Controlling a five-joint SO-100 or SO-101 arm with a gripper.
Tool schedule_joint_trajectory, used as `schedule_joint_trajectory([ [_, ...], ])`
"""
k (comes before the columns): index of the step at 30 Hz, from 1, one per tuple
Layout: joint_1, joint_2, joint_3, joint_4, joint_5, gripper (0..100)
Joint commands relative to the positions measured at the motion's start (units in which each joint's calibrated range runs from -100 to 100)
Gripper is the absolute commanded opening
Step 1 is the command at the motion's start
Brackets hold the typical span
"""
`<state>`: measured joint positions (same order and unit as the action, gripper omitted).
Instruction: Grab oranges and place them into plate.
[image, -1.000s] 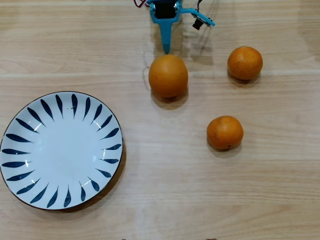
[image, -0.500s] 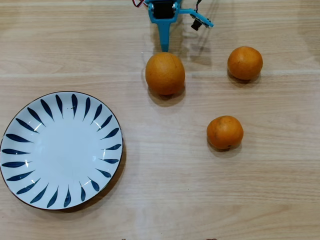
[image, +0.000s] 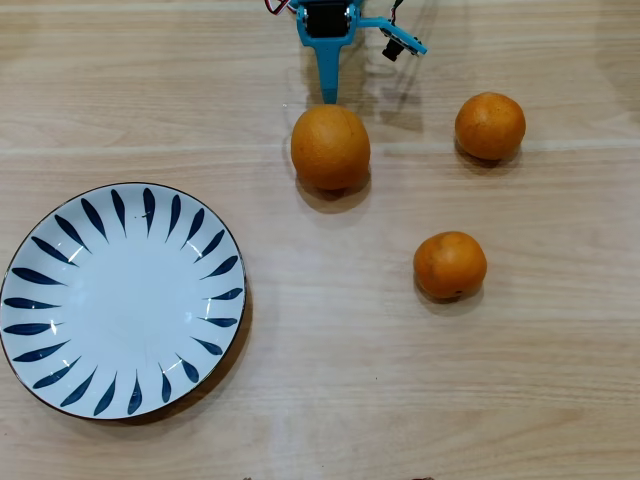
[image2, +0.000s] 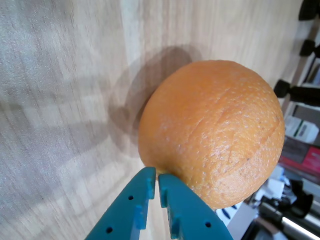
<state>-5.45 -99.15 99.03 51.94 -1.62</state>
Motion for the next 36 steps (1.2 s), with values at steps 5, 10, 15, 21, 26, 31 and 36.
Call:
schedule_joint_trajectory([
  [5, 0.20, -0.85, 0.79, -1.36, 0.10, 2],
  [10, 0.12, -0.85, 0.79, -1.36, 0.05, 2],
  [15, 0.04, -0.85, 0.79, -1.36, 0.10, 2],
  [21, -3.59, -0.76, -3.10, -1.10, -0.26, 2],
  [26, -1.17, 2.03, -20.94, 9.21, 0.10, 2],
  [31, -0.28, 15.64, -43.48, 14.63, 0.10, 2],
  [36, -2.22, 30.43, -63.76, 19.79, 0.05, 2],
])
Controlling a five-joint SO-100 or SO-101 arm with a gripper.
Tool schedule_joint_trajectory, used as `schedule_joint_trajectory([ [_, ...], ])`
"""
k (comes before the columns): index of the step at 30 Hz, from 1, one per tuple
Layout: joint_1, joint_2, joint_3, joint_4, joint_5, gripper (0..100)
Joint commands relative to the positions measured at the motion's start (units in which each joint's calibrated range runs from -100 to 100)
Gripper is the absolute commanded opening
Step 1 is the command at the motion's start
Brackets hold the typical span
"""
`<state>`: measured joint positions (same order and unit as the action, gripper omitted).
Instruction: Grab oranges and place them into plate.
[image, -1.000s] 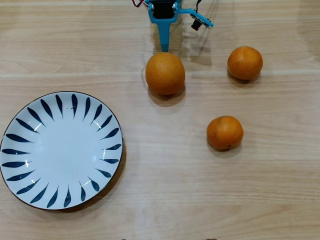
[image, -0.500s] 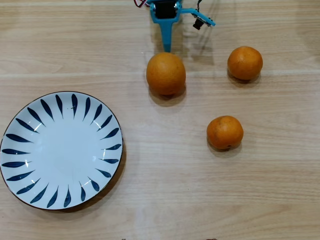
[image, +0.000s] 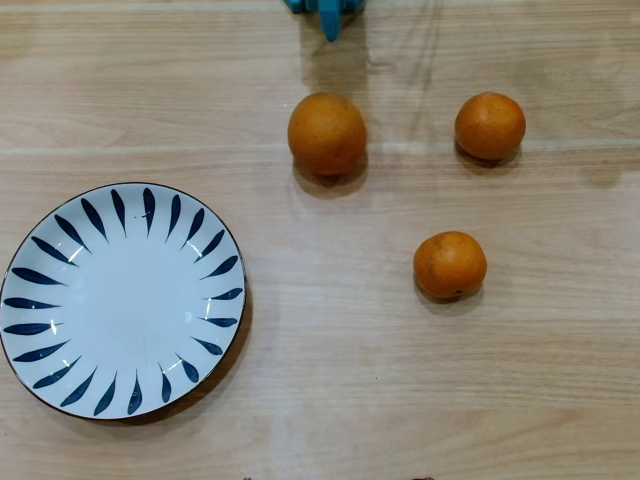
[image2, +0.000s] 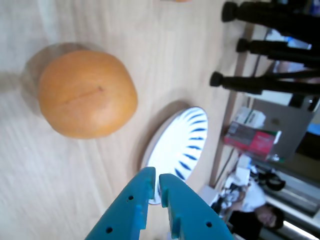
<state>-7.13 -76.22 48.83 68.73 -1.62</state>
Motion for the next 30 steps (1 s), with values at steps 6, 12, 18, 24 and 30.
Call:
schedule_joint_trajectory([
  [6, -0.77, 21.27, -31.04, 10.04, -0.11, 2],
  [12, -1.33, 33.28, -38.01, 10.38, -0.21, 2],
  [18, -2.14, 42.32, -40.36, 10.47, -0.21, 2],
  [24, -1.82, 47.31, -42.90, 17.60, -0.42, 3],
  [30, -1.82, 48.58, -45.25, 18.55, -14.27, 3],
])
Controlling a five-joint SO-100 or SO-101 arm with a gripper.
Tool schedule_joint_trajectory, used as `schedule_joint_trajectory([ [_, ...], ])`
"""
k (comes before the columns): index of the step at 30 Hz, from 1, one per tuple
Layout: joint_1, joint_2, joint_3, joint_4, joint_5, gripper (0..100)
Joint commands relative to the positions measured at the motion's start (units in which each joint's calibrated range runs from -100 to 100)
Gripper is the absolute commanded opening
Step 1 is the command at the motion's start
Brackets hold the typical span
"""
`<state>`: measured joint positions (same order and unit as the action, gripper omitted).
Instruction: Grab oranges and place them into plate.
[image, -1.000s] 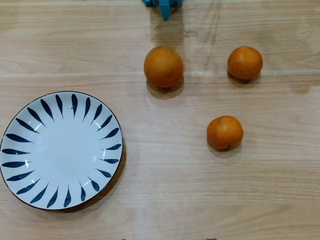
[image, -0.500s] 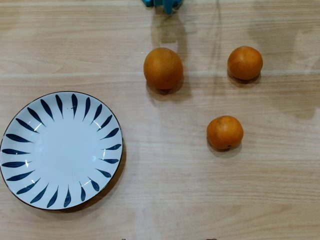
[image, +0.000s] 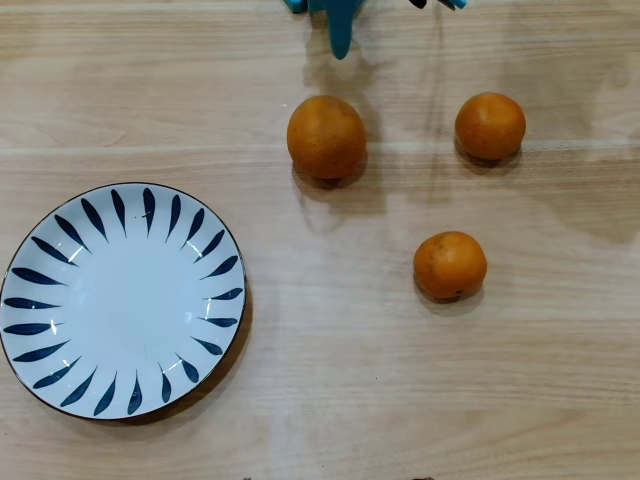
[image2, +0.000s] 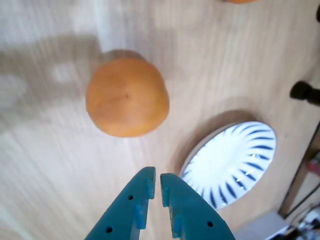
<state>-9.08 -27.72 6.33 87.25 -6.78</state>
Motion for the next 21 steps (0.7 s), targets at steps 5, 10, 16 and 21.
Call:
schedule_joint_trajectory([
  [5, -0.84, -0.51, -2.57, -0.32, -29.18, 3],
  [10, -1.65, -0.51, -1.40, -0.32, -37.76, 3],
  [16, -1.65, -0.35, -0.22, 0.03, -38.12, 3],
  [21, -1.65, 0.33, -0.22, 0.03, -38.23, 18],
])
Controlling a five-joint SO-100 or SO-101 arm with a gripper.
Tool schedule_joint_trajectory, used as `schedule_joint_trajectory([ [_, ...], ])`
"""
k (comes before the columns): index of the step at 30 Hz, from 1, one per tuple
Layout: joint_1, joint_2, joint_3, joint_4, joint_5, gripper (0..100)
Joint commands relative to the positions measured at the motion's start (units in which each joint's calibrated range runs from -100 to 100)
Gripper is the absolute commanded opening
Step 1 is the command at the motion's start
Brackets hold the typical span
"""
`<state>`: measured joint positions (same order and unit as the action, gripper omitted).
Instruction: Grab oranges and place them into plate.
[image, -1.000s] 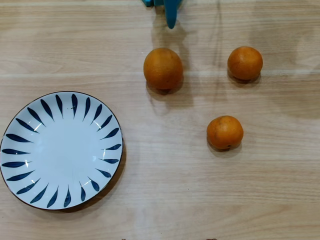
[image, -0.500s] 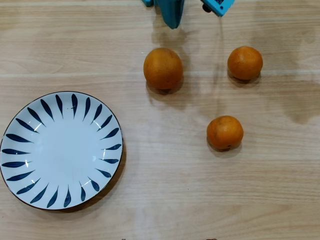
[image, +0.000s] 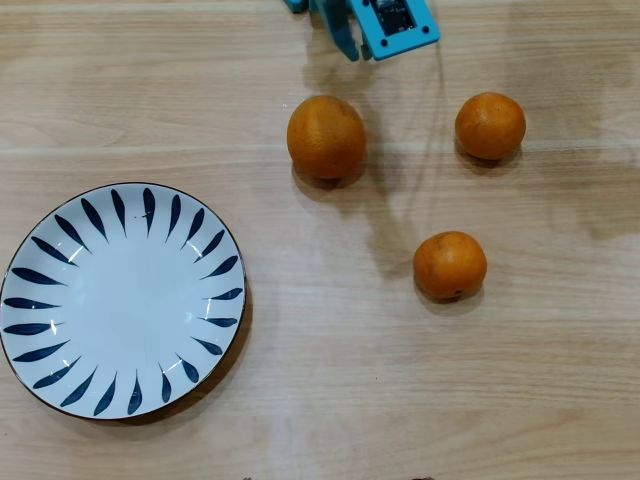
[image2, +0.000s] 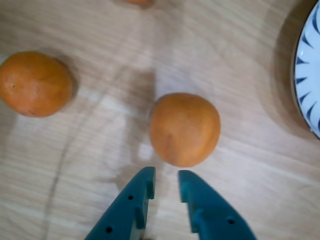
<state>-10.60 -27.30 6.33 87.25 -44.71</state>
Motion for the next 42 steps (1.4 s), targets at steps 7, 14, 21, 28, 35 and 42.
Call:
schedule_joint_trajectory([
  [7, -1.66, -0.01, 2.14, -0.75, -0.35, 51],
  [14, -2.39, 2.11, 2.14, -0.57, -0.35, 59],
  [21, -3.76, 9.80, 2.14, -0.40, -2.76, 58],
  [28, -4.32, 16.73, 2.68, -0.66, -4.69, 58],
  [35, -4.65, 15.04, 13.54, -11.58, -4.80, 58],
  [42, -5.70, 15.04, 21.69, -23.35, -5.74, 58],
])
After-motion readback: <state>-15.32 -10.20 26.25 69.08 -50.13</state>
